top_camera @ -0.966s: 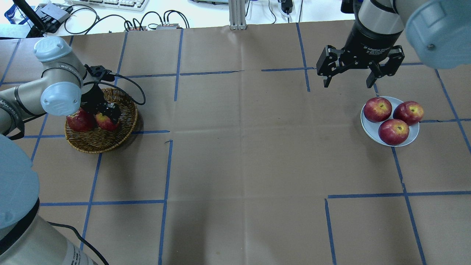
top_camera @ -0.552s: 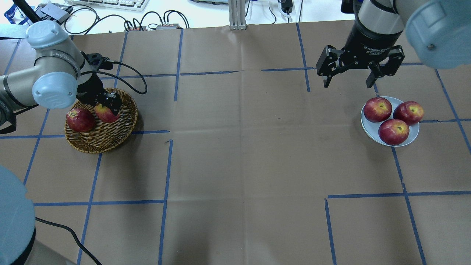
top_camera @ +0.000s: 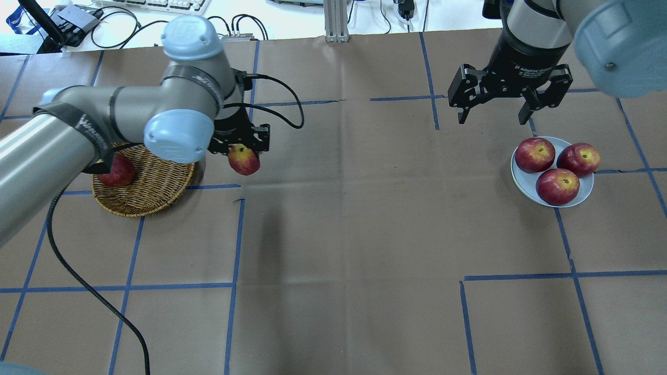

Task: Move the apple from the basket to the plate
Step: 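Lift the apple with the left gripper and carry it toward the table center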

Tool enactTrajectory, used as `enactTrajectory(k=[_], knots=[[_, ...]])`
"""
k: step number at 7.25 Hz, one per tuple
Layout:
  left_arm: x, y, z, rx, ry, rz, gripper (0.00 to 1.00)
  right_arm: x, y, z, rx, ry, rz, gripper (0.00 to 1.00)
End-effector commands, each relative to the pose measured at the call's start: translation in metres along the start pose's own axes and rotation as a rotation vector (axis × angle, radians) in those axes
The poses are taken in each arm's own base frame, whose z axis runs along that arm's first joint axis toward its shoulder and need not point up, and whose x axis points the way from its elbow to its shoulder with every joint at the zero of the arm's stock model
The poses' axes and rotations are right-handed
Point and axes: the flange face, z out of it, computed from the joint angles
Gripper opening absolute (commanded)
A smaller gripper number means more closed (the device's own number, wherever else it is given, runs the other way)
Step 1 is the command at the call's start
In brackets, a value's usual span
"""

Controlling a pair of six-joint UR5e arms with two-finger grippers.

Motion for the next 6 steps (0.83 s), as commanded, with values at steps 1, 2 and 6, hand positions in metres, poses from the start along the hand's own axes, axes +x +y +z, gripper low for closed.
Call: enactTrajectory(k=[1, 2, 6], knots=[[0.107, 0.025, 0.033, 0.004, 0.001, -0.098, 0.55, 0.0, 0.0, 0.0, 0.0, 0.0, 0.001, 1.0], [0.153, 0.032, 0.049, 0.002, 0.007, -0.124, 0.55, 0.0, 0.0, 0.0, 0.0, 0.0, 0.001, 1.0], [0.188, 0.03, 0.073, -0.009, 0.009, -0.115, 0.55, 0.0, 0.0, 0.0, 0.0, 0.0, 0.001, 1.0]])
